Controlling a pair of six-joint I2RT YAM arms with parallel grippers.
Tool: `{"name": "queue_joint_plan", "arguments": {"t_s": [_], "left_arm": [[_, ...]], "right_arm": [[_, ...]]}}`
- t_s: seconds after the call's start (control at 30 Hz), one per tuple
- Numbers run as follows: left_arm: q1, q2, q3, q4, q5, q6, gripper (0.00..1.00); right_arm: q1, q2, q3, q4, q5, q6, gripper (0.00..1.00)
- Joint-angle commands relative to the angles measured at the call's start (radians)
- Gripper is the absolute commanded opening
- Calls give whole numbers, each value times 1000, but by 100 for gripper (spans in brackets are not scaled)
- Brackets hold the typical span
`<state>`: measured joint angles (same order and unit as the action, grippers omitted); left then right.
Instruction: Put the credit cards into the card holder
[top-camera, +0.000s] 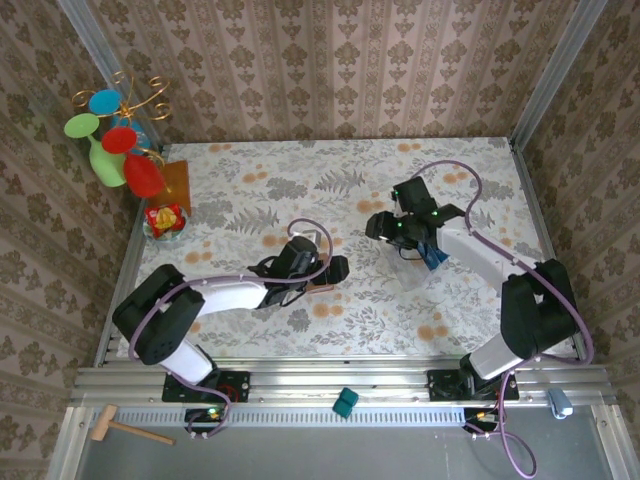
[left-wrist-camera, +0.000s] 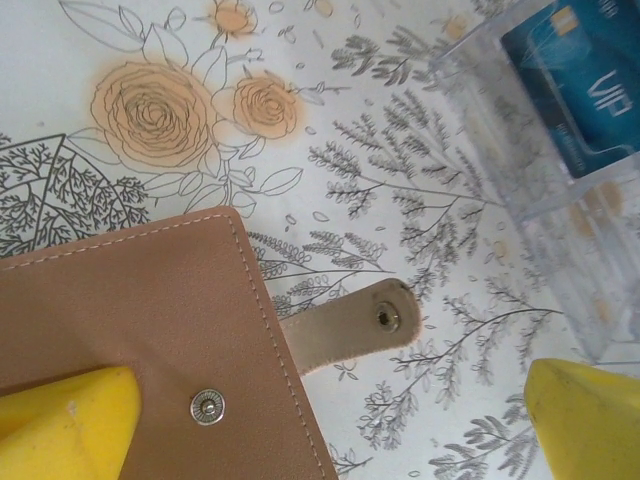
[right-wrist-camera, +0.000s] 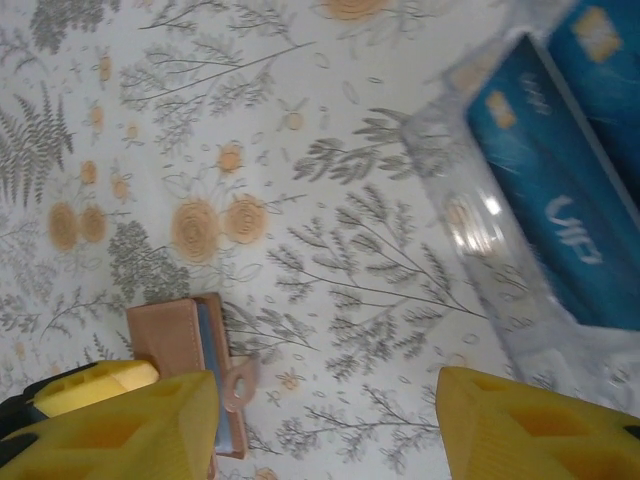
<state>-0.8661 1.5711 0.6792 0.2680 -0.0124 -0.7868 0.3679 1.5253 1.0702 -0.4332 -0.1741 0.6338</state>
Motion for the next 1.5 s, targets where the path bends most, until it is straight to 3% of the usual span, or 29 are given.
{"name": "queue_joint_plan", "arguments": {"t_s": [0.0,0.3,0.6,0.7,0.83,1.03,1.23,1.47], "left_arm": [[-26,46,32,-102,-78,16,100],[-50,62,53,-134,-108,-2,100],[12,-39,161,-271,-70,81,100],[59,-65,155,-269,-30,78,100],[104,-86,140,-263,-6,76,100],[195,-144,115,-272,7,78,100],[323,-196,110,-373,23,113,100],[430,-248,49,-400,63,140,100]], "right_arm": [[-14,-63,-40,-10,19,37,61],[-30,-89,-53,-10,-37,21,62],[-30,-106,-86,41,-113,21,60],[-23,-109,-114,92,-163,40,54],[29,-104,-126,138,-178,63,38],[212,-50,-77,163,-132,70,21],[382,87,72,118,-82,33,13],[414,179,131,88,-38,7,4]]}}
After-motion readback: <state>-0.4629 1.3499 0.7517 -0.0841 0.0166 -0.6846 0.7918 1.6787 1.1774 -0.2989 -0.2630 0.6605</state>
